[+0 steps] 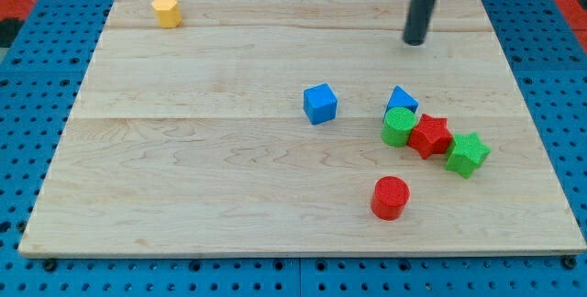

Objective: Move the green star towards the top right

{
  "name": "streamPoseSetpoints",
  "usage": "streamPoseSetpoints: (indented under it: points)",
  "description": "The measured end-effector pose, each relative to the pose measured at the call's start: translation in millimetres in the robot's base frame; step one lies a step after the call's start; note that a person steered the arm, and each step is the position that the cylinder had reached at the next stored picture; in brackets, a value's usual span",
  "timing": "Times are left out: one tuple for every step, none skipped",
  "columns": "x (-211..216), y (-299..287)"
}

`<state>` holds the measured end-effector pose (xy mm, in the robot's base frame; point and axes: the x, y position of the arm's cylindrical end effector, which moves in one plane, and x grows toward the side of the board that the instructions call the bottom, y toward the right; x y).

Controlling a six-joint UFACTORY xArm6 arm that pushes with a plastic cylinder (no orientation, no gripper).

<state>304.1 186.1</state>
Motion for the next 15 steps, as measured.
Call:
streamPoseSetpoints:
  points:
    - [0,13]
    - [0,14]
    - [1,14]
    - [28,54]
    - [102,119]
    - [175,127]
    - [232,114]
    - [233,58]
    - [233,33]
    - [220,5]
    - [168,-5]
    - [128,-6]
    - [96,-6]
    - [63,-6]
    - [44,0]
